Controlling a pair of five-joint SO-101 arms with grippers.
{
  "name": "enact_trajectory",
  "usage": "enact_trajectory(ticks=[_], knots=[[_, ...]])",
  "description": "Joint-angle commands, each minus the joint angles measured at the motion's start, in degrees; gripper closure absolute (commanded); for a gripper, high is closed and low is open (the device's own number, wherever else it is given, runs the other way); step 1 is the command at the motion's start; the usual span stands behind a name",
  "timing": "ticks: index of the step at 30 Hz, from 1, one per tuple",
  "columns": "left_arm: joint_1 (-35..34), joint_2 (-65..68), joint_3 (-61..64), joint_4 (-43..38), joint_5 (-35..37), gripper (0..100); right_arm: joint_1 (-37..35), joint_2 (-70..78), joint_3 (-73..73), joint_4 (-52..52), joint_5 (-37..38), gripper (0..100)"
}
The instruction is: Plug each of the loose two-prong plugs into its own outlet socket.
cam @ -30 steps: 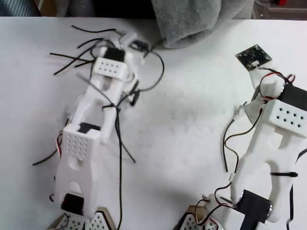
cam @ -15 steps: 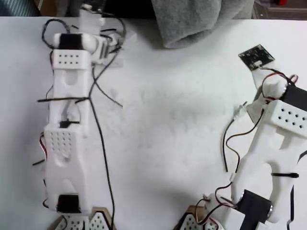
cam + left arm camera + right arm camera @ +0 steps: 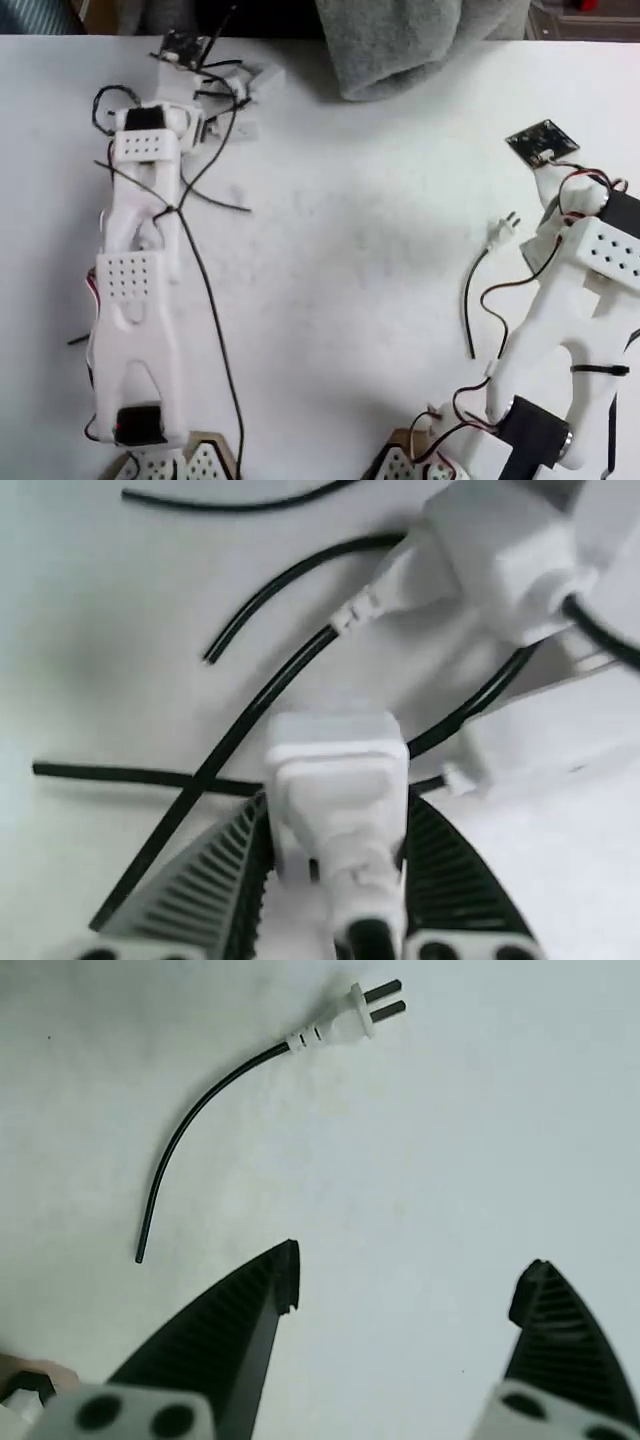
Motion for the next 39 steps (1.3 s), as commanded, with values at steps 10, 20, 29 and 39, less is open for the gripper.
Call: enact_trajectory(ticks=[10, 20, 29, 39], knots=[[-3.9, -19.6, -3.0, 16.4, -8.4, 66, 1.0, -2.3, -0.3, 0.5, 0.1, 66.5], [-7.9, -26.2, -1.8, 42.1, -25.8, 67, -0.3, -2.2, 2.5, 0.4, 0.4, 66.5], [-14.5, -22.7, 12.7, 41.3, -41.9, 75, -1.9, -2.8, 9.7, -5.3, 0.1, 66.5], [-11.1, -30.9, 29.2, 41.2, -47.0, 75, -2.1, -2.7, 9.7, -5.6, 0.1, 66.5]])
